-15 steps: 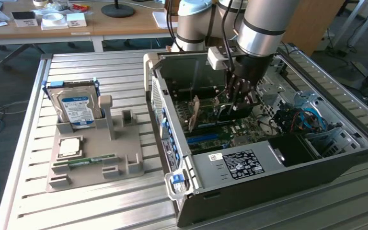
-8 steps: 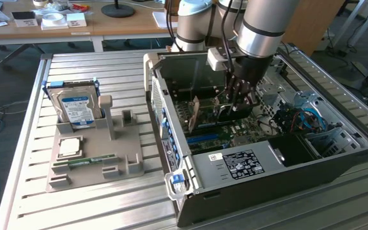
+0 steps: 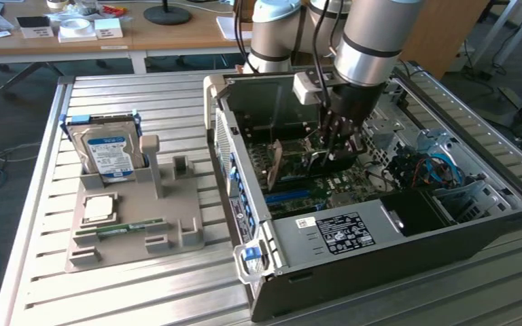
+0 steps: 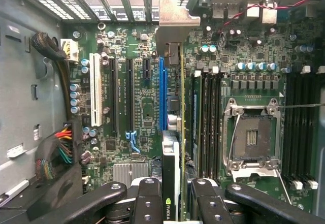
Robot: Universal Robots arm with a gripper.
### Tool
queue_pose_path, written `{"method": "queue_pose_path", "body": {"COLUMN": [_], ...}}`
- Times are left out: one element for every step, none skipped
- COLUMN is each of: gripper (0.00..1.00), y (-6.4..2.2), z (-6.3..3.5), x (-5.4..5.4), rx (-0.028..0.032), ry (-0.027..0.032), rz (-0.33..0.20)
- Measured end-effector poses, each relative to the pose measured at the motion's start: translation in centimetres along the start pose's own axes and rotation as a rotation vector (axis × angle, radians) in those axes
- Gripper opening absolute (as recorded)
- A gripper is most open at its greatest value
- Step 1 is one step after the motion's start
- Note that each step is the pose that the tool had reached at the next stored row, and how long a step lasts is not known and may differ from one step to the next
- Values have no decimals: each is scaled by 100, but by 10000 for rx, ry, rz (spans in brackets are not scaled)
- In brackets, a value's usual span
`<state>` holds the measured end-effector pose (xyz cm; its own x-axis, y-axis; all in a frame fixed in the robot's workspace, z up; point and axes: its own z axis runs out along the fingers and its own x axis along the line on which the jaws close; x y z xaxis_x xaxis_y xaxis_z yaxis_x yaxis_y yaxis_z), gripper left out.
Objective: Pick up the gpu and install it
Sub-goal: 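Insert the gpu into the slot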
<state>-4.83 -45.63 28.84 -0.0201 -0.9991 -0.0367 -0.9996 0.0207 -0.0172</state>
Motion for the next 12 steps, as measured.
{"method": "queue_pose_path", "body": {"gripper": [27, 27, 27, 27, 27, 27, 27, 27, 27, 27, 27, 27], "y": [0, 1, 1, 0, 0, 0, 3, 8, 13, 20, 26, 34], "z": [1, 3, 2, 2, 2, 5, 7, 9, 11, 12, 14, 14], "x": [1, 8, 19, 28, 33, 35, 35, 36, 36, 37, 37, 37], "rx": [0, 1, 2, 2, 1, 1, 1, 1, 1, 1, 2, 2], "ry": [-1, -4, -3, -3, -3, -3, -2, -1, -1, -3, -4, -4], "rz": [-1, 1, 1, 1, 1, 1, 1, 0, 0, 0, 0, 0]}}
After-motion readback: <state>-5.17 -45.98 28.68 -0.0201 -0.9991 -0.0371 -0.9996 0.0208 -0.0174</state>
